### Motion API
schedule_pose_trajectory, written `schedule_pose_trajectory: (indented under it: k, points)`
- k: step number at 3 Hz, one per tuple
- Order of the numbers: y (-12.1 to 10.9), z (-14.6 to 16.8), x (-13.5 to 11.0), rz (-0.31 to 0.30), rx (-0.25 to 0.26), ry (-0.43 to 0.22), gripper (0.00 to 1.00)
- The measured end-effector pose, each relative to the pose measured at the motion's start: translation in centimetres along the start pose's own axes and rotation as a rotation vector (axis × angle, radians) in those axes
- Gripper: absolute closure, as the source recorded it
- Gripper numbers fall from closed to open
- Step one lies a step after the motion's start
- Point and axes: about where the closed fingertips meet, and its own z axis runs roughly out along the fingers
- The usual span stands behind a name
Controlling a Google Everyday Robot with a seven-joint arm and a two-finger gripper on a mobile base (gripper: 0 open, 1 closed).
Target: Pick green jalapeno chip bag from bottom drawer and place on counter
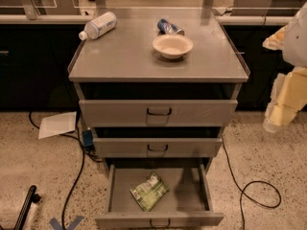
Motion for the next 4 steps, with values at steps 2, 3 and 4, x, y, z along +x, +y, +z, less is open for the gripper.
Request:
schedule_pose_trajectory:
  k: [2, 3, 4]
  points:
    - [1.4, 2.0, 0.5, 0.023, 0.01, -0.078, 0.0]
    - [4.0, 6.2, 2.2, 0.128, -0.001, -0.185, 0.0]
    - [7.2, 12.7, 3.6, 0.261, -0.034, -0.256, 0.0]
